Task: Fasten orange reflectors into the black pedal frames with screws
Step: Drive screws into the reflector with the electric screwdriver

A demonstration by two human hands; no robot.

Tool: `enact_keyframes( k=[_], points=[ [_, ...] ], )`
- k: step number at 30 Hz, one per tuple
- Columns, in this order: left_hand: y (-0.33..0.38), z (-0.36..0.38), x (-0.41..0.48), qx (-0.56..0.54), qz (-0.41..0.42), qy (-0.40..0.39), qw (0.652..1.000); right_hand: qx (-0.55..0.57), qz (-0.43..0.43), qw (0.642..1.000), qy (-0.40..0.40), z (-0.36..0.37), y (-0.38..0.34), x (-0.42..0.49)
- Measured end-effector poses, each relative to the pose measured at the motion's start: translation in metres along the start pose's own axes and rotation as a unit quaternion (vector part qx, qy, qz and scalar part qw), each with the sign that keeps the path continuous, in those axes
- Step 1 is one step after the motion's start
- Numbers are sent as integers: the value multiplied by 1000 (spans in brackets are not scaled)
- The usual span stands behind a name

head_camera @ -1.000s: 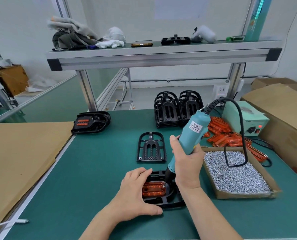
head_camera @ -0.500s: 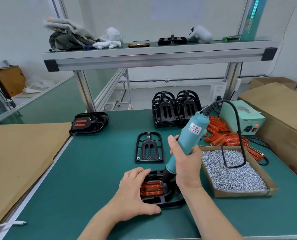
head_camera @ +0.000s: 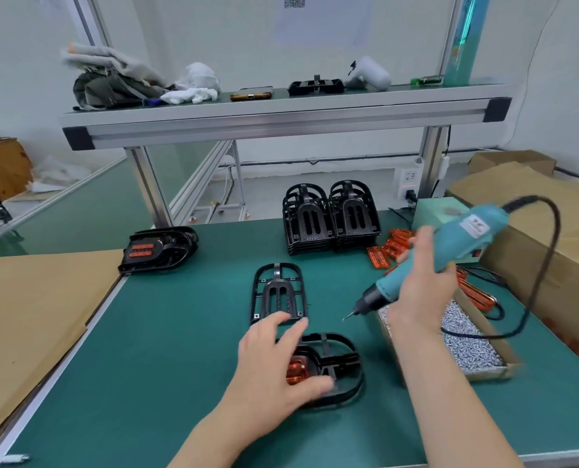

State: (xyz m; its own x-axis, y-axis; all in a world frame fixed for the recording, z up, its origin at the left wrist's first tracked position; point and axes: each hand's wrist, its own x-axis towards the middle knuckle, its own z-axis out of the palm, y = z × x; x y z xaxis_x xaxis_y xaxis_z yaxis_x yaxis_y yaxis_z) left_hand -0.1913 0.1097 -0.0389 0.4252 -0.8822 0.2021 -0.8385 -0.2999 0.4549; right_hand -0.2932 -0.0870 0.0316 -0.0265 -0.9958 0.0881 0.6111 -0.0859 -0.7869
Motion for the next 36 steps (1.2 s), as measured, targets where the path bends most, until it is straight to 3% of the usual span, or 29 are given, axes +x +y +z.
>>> enact_keyframes(
  k=[4, 8, 14, 17, 24, 27, 29, 32, 36],
  points=[
    [47, 12, 26, -33, 98, 22, 994, 21, 10, 996, 91, -9, -6, 20],
    [80, 41, 53, -27, 158, 1, 987, 7, 31, 993, 111, -9, -9, 26],
    [115, 65, 79, 53, 115, -61, 990, 1, 56, 994, 93, -7, -7, 23],
    [124, 64, 85, 41, 82, -89, 992, 5, 69, 994, 90, -6, -8, 21],
    [130, 76, 99, 90, 44, -112, 989, 19, 107, 991, 80, -7, -8, 11],
    [124, 84, 86, -74, -11, -84, 994, 43, 134, 988, 63, -8, -7, 7],
    [122, 81, 78, -255, -69, -87, 961, 50, 144, 987, 51, -7, -7, 4],
    [125, 73, 69, -314, -86, -20, 945, 35, 138, 989, 40, -5, -7, -1],
    [130, 56, 69, -419, -106, -7, 902, 45, 125, 991, 22, 1, -14, -7]
  ],
)
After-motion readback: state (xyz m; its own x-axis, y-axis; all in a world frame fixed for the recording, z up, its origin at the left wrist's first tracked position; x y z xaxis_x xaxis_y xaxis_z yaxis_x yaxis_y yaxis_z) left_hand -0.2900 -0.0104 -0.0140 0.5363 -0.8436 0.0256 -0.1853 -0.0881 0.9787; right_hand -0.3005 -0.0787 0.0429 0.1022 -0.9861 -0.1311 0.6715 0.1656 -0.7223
